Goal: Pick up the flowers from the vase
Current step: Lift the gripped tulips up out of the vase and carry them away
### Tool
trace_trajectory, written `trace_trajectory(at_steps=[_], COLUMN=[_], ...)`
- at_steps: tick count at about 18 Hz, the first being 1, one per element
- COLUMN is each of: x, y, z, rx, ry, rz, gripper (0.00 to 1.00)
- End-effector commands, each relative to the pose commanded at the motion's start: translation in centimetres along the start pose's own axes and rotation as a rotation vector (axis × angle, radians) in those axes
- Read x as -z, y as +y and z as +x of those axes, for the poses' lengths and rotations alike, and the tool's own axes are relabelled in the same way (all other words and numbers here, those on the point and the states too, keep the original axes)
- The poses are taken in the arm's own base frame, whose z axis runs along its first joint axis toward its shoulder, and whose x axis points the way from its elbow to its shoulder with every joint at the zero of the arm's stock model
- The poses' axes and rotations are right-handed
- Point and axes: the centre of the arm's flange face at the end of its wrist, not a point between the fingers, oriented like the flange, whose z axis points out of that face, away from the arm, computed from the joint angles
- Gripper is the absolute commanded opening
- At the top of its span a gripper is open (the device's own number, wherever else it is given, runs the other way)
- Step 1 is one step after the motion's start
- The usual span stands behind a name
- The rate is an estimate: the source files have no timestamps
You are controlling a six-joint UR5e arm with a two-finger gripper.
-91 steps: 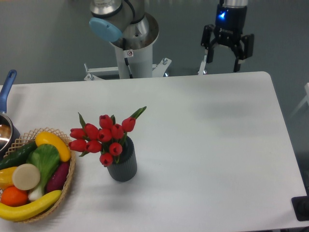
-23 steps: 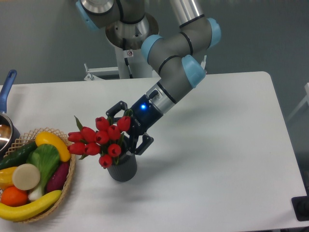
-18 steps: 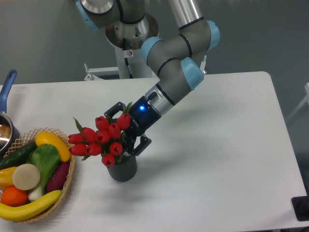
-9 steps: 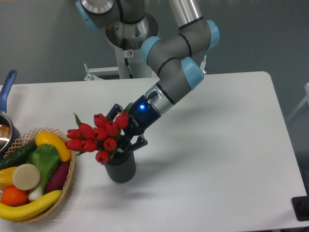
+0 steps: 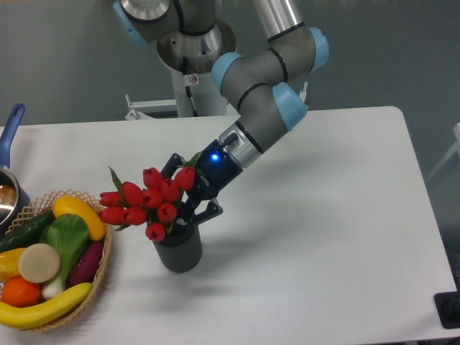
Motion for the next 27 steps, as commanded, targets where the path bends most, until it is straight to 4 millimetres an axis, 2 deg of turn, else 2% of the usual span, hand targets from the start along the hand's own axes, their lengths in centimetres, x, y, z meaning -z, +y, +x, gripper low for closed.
trace_trajectory(at_steps=[12,14,19,27], x=[3.6,4.0,5.4,6.4], y=[-6.9,-8.1,-12.5,-16.4], z=[1.6,1.5,1.1,1.0], rx=[0.027,0.029,0.08,0.091], ry=[-0.064,-0.072,-0.096,-0.111], rz=[0.025,0.032,0.05,0.066], gripper=[0.57,0.57,0.57,0.57])
